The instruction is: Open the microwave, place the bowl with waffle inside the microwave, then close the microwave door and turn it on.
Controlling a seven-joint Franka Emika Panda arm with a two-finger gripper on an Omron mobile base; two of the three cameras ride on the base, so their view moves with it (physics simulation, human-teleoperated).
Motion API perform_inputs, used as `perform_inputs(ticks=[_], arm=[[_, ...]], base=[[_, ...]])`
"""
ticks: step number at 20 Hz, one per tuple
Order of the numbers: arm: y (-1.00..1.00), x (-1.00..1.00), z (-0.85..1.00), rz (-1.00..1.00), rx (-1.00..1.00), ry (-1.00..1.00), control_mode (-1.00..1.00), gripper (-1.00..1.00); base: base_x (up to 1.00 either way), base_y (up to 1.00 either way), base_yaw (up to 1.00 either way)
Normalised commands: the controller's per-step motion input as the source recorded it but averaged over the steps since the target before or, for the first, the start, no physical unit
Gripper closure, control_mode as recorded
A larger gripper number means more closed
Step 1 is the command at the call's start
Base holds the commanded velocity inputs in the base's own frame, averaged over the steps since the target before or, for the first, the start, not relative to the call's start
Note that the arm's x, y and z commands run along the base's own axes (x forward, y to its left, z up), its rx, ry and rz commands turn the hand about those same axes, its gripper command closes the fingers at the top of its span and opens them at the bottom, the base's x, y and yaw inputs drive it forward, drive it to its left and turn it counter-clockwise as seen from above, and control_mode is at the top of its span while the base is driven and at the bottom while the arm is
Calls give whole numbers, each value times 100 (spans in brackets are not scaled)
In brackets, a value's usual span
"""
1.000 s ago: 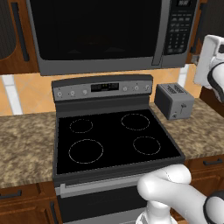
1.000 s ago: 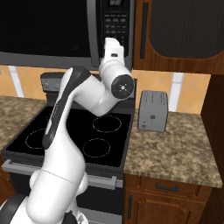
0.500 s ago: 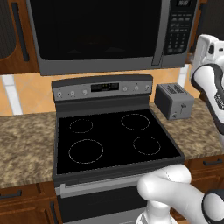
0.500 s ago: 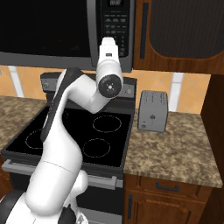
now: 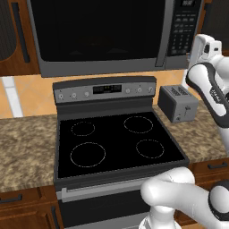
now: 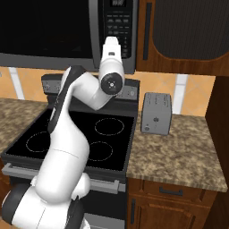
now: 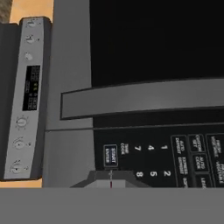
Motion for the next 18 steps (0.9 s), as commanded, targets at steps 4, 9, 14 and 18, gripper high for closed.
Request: perform_inputs(ticks=[4,9,14,18], arm=[[0,37,0,0,1,0,-100,100],[0,33,0,0,1,0,-100,100],[0,31,0,0,0,0,-100,100],[0,35,0,0,0,0,-100,100]], base=[[0,0,0],[0,0,0],[0,0,0],[0,0,0]])
